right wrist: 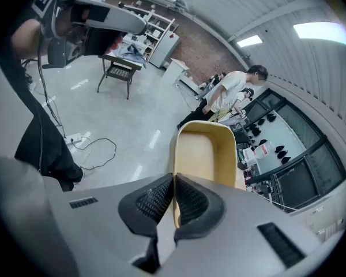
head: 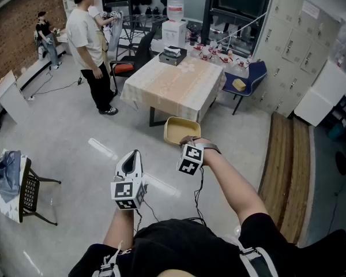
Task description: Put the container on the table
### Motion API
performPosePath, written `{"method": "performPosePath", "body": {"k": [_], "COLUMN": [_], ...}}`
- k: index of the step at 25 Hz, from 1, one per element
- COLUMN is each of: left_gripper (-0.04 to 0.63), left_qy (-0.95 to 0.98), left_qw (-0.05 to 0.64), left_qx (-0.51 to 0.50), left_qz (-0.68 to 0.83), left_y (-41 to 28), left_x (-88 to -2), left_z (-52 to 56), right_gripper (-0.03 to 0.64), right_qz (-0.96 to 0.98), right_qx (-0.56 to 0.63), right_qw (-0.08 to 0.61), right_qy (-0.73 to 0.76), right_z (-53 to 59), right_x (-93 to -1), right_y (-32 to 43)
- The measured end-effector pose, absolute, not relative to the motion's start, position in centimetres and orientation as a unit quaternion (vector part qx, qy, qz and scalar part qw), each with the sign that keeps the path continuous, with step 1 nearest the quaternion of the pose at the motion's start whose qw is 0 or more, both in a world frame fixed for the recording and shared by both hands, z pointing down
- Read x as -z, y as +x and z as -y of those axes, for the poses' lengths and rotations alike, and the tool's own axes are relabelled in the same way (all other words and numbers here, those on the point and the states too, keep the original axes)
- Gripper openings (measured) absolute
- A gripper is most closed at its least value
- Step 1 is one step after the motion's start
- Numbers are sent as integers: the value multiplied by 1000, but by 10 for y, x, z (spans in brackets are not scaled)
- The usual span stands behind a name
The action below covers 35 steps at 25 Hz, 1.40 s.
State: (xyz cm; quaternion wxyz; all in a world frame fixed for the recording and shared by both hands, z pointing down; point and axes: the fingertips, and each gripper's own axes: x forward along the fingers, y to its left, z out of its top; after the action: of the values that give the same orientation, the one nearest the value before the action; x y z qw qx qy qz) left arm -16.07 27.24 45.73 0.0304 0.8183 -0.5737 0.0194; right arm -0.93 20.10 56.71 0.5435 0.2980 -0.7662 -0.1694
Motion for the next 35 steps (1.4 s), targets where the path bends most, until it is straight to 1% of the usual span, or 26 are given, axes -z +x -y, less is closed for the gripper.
{"method": "performPosePath", "body": {"k": [6,10,25,35], "left_gripper": [12,12,12,12], "left_qy": [827,831,849,853], "left_qw": [37,41,44,41], "left_qx": [-21,-20,-15,-13], "left_qz": [561,554,526,520], "left_y": [-153,-158,-226,-245], "left_x": [-462,-466,-475,-482], "left_z": [-266,-258,-229,-200], "right_gripper": [28,29,29,29], "right_qz": [761,762,752,749], "right_qx": [166,159,128,124], "right_qw": [550,542,543,542], "right_qy": [301,318,353,359], "right_z": [-195,-185,-156,-126], "right_x": [-571,-571,-573,-580], "right_y": [-7,-15,-81,-99]}}
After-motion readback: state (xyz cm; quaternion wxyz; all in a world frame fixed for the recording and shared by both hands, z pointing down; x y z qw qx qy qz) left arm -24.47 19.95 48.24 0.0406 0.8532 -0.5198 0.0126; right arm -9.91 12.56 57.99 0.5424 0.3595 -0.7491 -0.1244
